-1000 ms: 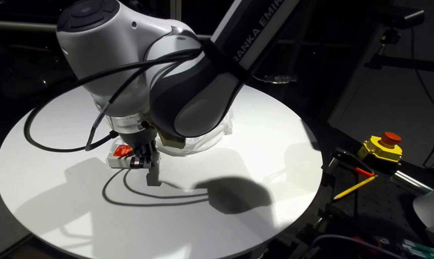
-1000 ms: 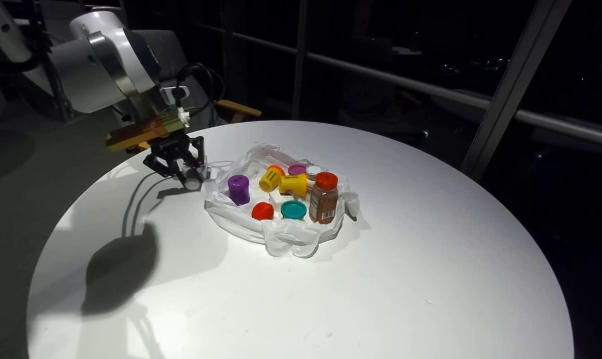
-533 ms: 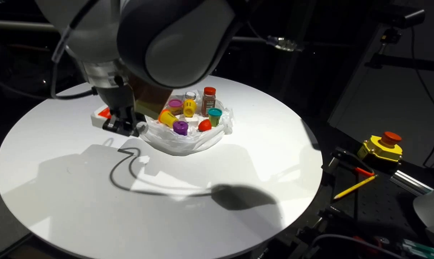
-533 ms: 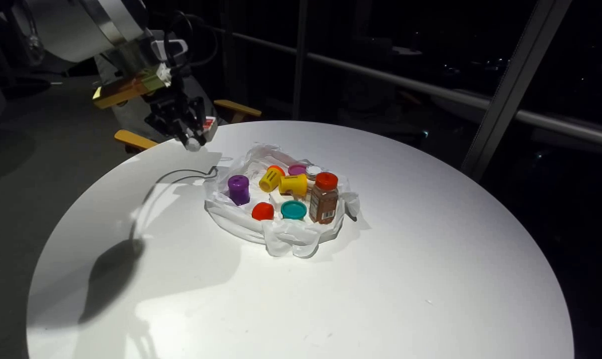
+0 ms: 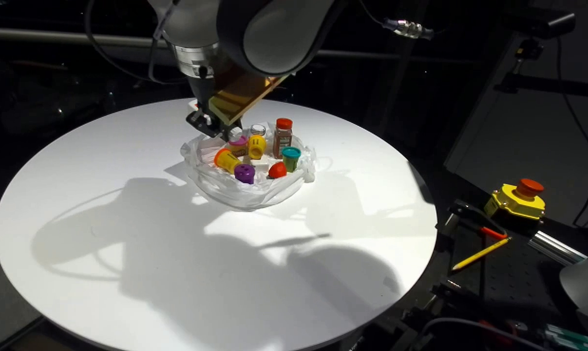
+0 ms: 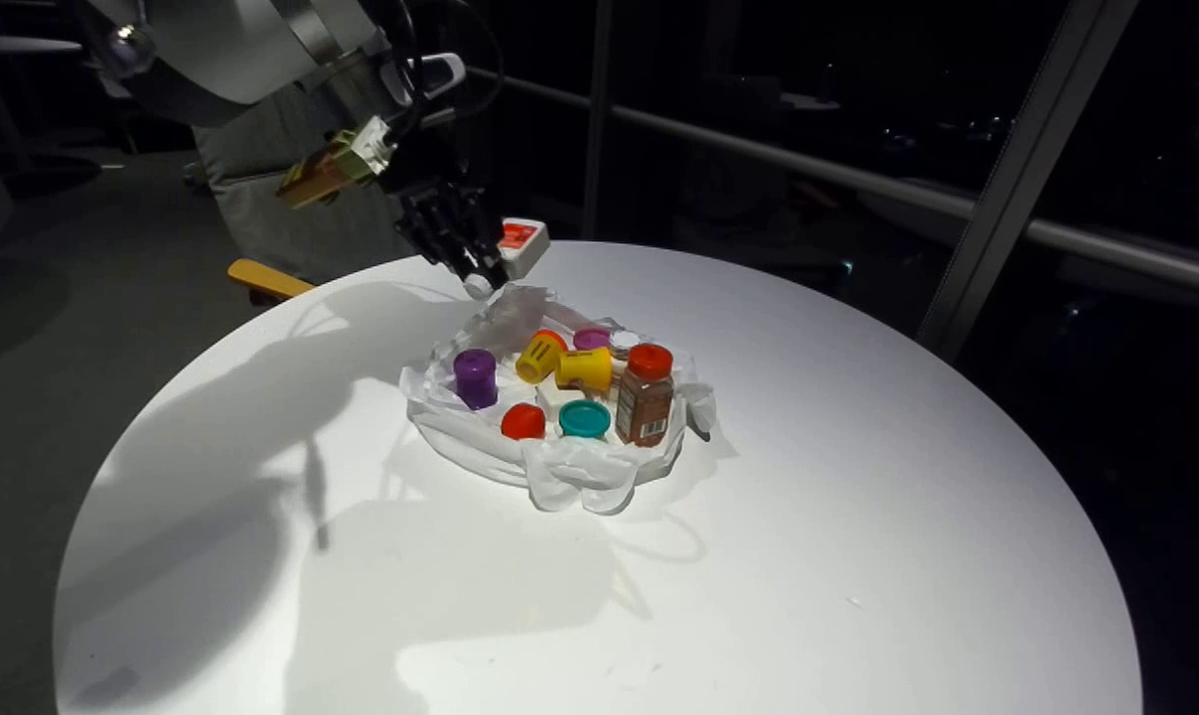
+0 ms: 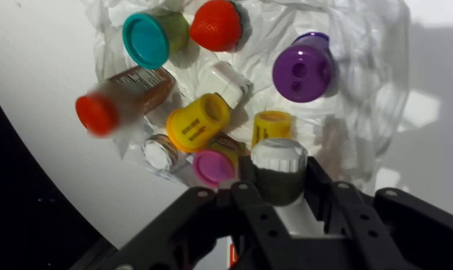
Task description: Put all the objects on the table into the plastic bag.
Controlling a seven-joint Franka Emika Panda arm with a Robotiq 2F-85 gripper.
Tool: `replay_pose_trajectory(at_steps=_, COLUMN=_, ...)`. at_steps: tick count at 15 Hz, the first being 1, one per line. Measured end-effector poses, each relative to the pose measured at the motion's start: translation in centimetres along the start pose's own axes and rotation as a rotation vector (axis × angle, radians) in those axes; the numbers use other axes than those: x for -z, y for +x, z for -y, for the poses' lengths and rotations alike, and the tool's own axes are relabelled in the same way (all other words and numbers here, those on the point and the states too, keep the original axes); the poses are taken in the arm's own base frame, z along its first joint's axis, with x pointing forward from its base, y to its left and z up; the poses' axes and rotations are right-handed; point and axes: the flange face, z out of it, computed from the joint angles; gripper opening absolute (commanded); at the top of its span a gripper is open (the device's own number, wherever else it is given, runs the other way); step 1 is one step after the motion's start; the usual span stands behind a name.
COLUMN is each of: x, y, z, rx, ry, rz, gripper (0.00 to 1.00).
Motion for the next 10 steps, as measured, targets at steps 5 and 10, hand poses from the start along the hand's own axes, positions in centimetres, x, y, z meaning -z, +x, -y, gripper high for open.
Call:
replay_pose_trajectory(at_steps=5, x=-4.8, y=-0.7, z=-2.7, rx=-0.172, ry=-0.053, rz=0.069, gripper=0.18)
replay_pose_trajectory(at_steps=10, x=-6.7, y=-1.0, z=-3.4, rx=-0.241, ry=-0.067, rz=0.097, gripper=0.7)
